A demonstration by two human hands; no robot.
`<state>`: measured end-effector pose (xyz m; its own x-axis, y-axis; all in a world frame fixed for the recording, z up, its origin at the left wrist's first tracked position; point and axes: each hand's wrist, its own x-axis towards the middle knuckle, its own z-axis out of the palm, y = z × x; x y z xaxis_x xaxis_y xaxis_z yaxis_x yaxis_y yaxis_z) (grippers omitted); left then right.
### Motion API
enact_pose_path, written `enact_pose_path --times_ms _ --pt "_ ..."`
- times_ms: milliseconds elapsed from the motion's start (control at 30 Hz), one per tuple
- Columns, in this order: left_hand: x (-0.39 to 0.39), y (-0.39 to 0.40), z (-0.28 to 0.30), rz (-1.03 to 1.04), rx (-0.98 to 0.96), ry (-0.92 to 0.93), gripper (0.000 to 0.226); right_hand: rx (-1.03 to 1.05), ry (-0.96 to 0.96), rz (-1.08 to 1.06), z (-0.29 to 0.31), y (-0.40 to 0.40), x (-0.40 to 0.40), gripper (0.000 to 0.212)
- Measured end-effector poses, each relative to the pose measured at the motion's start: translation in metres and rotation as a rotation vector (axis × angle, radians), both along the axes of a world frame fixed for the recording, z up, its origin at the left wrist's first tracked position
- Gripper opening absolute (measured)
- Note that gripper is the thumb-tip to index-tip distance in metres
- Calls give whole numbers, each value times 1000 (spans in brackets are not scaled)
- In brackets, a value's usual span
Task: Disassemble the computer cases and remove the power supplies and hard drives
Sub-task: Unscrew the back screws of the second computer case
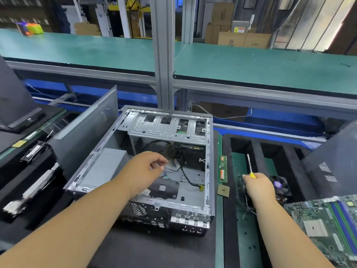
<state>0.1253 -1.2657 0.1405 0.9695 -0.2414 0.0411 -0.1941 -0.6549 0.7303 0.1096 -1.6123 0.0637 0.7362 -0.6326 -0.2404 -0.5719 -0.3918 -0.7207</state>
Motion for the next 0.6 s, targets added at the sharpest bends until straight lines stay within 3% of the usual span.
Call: enact_pose_path --times_ms 267,600 --pt "-11 35 4 1 61 -96 25 187 -249 83 62 57 -2 12" --pt "-15 100 25 -132 128 -238 21 135 -352 207 124 146 -38 9"
